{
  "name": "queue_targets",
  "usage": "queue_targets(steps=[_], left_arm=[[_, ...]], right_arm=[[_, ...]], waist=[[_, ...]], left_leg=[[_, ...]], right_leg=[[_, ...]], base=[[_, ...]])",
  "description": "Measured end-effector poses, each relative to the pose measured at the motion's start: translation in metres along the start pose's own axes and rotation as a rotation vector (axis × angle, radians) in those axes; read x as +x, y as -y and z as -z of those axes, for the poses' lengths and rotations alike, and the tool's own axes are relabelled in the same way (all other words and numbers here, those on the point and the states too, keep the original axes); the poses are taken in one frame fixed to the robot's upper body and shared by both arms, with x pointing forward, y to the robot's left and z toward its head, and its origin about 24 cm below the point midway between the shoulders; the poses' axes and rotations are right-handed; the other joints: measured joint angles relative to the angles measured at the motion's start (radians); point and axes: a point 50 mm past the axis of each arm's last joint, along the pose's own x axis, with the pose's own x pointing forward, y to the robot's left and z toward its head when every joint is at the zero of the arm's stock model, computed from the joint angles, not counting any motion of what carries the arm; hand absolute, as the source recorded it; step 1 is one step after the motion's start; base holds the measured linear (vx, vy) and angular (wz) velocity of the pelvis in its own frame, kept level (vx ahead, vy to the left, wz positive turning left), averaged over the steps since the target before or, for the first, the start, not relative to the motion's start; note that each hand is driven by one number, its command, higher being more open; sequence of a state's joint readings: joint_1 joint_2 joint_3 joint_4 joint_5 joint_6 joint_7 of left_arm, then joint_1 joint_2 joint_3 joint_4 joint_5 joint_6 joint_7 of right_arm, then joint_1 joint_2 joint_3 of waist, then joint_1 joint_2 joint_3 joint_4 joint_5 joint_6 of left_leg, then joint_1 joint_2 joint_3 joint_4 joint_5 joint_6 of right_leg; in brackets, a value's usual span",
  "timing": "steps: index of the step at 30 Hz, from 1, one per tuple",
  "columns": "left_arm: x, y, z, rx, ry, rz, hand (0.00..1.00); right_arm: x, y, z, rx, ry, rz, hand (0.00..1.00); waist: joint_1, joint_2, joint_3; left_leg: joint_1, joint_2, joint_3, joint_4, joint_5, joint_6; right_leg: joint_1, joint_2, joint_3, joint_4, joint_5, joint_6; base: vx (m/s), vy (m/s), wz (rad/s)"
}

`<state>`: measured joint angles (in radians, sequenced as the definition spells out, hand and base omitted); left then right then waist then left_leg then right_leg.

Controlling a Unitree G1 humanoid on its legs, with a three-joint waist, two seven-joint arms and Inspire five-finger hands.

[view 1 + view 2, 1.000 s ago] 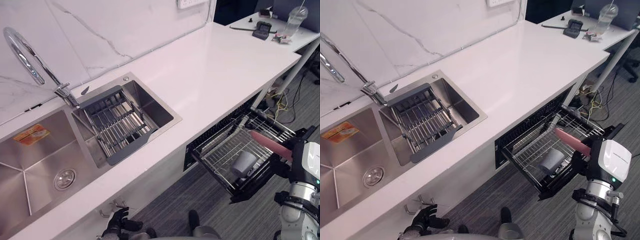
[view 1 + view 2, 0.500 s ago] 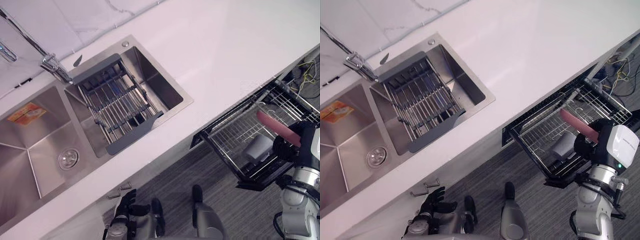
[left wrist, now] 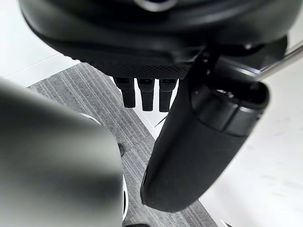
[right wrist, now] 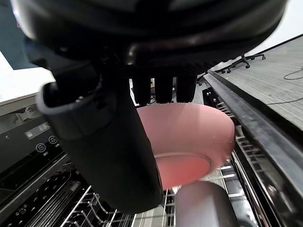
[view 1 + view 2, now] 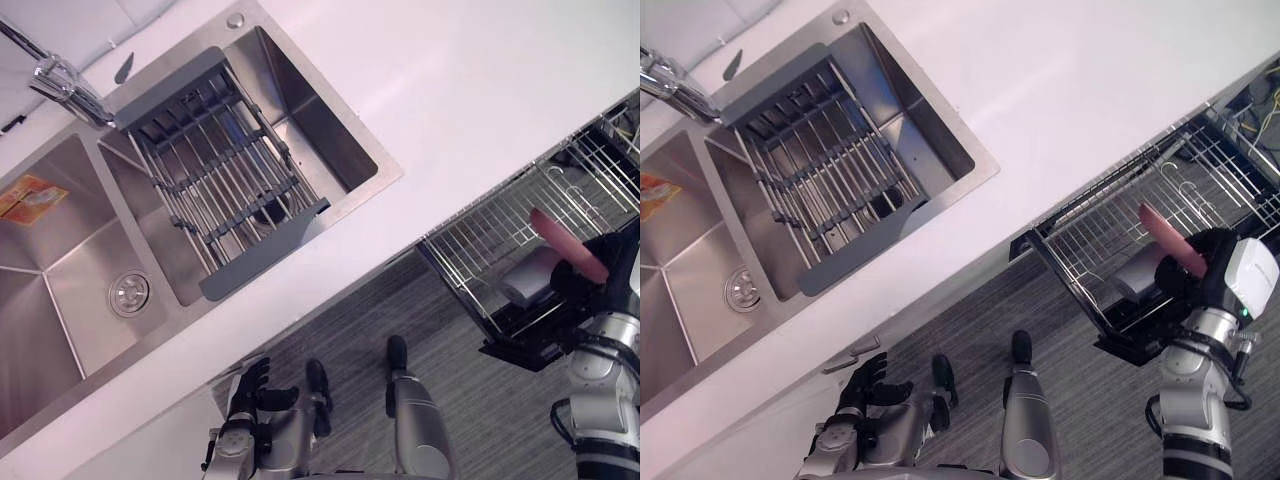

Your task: Walk over to the sink, pick up the cup, carry it to the dishwasher, place the cup inside the dishwasher, then close the dishwasher door

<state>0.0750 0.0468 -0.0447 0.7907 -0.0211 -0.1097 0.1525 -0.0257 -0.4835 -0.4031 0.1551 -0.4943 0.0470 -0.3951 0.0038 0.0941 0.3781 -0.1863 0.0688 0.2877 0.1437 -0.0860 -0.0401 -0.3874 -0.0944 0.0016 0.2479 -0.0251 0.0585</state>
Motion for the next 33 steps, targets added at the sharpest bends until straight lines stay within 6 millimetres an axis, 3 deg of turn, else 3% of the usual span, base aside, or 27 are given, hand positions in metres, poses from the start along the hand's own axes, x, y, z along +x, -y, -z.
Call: queue_targets(steps=[11, 15, 16, 24, 33], left_arm=[[0.006, -0.003, -0.015, -0.011, 0.051, -0.008, 0.9], [0.006, -0.003, -0.016, -0.012, 0.055, -0.008, 0.9], [0.006, -0.003, -0.016, -0.012, 0.056, -0.008, 0.9], [0.009, -0.003, -0.021, -0.029, 0.066, -0.018, 0.9], [0.009, -0.001, -0.024, -0.036, 0.073, -0.015, 0.9]], right_arm=[[0.031, -0.005, -0.017, 0.002, 0.04, -0.024, 0.3], [0.034, -0.02, -0.03, 0.043, 0.066, -0.09, 0.3], [0.034, -0.022, -0.032, 0.044, 0.07, -0.101, 0.9], [0.029, -0.045, -0.039, 0.116, 0.043, -0.177, 0.9], [0.026, -0.045, -0.048, 0.169, 0.059, -0.165, 0.9]], waist=[[0.002, -0.013, 0.048], [0.002, -0.014, 0.052], [0.003, -0.014, 0.053], [0.012, -0.017, 0.063], [0.012, -0.019, 0.063]], left_leg=[[-0.025, 0.0, 0.014, -0.001, 0.0, 0.0], [-0.025, 0.0, 0.016, -0.001, 0.0, 0.0], [-0.025, 0.0, 0.016, -0.001, 0.0, 0.0], [-0.038, -0.001, 0.013, 0.002, 0.001, 0.001], [-0.033, 0.0, 0.013, 0.002, 0.002, 0.001]], right_leg=[[-0.035, 0.003, 0.019, 0.003, 0.002, 0.002], [-0.035, 0.004, 0.02, 0.0, 0.002, 0.002], [-0.035, 0.003, 0.02, 0.0, 0.002, 0.002], [-0.05, 0.003, 0.021, 0.008, 0.002, 0.002], [-0.047, 0.003, 0.021, 0.01, 0.003, 0.002]], base=[[0.01, 0.004, -0.03], [0.0, 0.0, 0.0], [0.0, 0.0, 0.0], [0.0, 0.0, 0.0], [0.0, 0.0, 0.0]])
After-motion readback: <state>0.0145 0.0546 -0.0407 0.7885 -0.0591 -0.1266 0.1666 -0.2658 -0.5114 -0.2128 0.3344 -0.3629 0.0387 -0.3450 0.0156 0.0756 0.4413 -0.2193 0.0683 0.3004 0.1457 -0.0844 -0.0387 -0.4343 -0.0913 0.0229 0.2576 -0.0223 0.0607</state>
